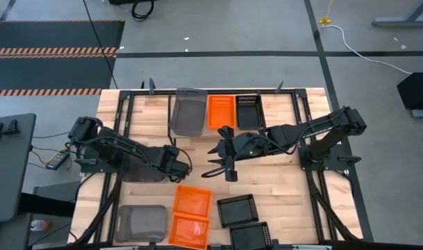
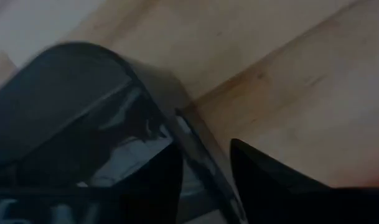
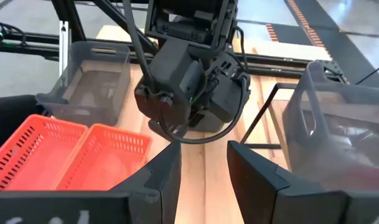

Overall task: Stack baskets on shelf by color
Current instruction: Stack the top black transparent bin on the black transparent bin on the shelf

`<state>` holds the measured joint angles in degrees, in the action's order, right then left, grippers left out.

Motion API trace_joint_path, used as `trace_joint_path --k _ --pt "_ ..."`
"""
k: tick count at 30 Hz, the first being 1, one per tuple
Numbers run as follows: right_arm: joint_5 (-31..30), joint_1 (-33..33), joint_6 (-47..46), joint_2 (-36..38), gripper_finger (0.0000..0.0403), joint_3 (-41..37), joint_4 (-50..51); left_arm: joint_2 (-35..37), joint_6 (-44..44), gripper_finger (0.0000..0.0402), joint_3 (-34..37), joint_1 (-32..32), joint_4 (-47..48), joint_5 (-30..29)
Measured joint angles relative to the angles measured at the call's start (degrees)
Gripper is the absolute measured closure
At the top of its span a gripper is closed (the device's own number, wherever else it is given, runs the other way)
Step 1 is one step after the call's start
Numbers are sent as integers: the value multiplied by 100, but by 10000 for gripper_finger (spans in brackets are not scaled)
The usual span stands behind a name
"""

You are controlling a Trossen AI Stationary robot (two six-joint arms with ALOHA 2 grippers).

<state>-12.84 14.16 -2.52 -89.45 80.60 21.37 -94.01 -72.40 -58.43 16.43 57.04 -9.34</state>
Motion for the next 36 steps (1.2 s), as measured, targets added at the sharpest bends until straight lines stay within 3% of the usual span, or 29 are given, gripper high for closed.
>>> trace_joint_path --k 6,13,24,30,36 --pt "-41 132 -204 0 266 0 94 75 -29 387 -30 31 -18 309" --pt "-419 390 -482 0 266 -2 360 160 28 395 -431 84 703 368" --pt "-843 877 -678 0 266 -2 447 161 87 398 -2887 648 3237 347" --pt "-1059 1027 -683 0 266 -2 395 230 817 398 -3996 860 3260 408" --pt "-1160 1076 -719 -2 266 -2 404 228 1341 398 -4424 856 3291 133"
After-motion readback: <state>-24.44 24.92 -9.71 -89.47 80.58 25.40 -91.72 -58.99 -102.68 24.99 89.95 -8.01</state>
